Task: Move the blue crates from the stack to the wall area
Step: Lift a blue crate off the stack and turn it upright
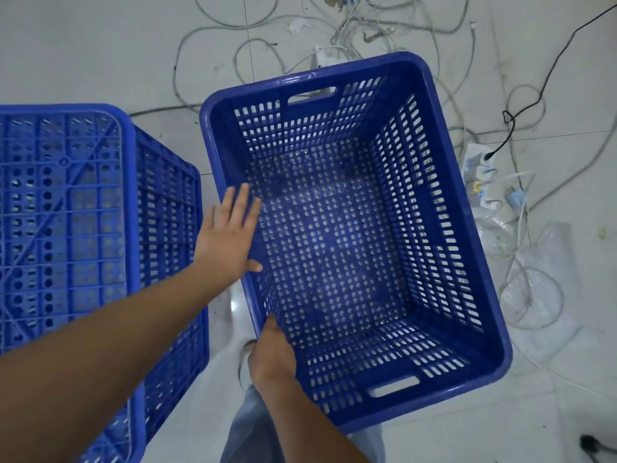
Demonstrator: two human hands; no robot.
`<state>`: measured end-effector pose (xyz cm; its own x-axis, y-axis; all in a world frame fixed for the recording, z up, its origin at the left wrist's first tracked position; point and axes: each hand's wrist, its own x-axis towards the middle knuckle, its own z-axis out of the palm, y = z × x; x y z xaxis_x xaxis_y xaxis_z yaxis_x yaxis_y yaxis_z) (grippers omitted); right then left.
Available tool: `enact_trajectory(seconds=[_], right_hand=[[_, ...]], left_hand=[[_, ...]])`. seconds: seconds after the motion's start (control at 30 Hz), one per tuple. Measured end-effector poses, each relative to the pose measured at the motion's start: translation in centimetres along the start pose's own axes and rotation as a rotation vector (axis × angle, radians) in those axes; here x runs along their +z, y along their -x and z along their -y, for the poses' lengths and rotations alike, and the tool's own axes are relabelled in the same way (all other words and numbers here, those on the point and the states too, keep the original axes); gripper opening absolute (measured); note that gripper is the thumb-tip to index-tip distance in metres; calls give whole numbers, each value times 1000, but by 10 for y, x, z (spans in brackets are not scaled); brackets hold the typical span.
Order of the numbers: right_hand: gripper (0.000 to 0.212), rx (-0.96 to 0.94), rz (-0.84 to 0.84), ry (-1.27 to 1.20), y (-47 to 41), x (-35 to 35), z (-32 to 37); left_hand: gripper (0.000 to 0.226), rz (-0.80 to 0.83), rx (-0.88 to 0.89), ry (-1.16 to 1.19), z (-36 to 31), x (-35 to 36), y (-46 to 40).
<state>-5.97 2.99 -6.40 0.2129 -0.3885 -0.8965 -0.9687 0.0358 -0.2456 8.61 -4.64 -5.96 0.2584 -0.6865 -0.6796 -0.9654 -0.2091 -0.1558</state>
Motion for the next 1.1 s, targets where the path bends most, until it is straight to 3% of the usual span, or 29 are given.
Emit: enact_trajectory(seconds=[0.1,0.2,0.6,1.1], right_hand=[[54,30,20,61,-2,1,6],[52,47,44,62,-3,3,9],[52,26,120,96,-2,-5,-1],[50,-10,198,492,16,-25,-71]], left_hand=[[81,179,305,-310,14,-18,-21],[68,322,368,-450,23,-26,-31],[61,201,362,-452,23,-3,-20],[52,232,191,-139,-15,58,53]])
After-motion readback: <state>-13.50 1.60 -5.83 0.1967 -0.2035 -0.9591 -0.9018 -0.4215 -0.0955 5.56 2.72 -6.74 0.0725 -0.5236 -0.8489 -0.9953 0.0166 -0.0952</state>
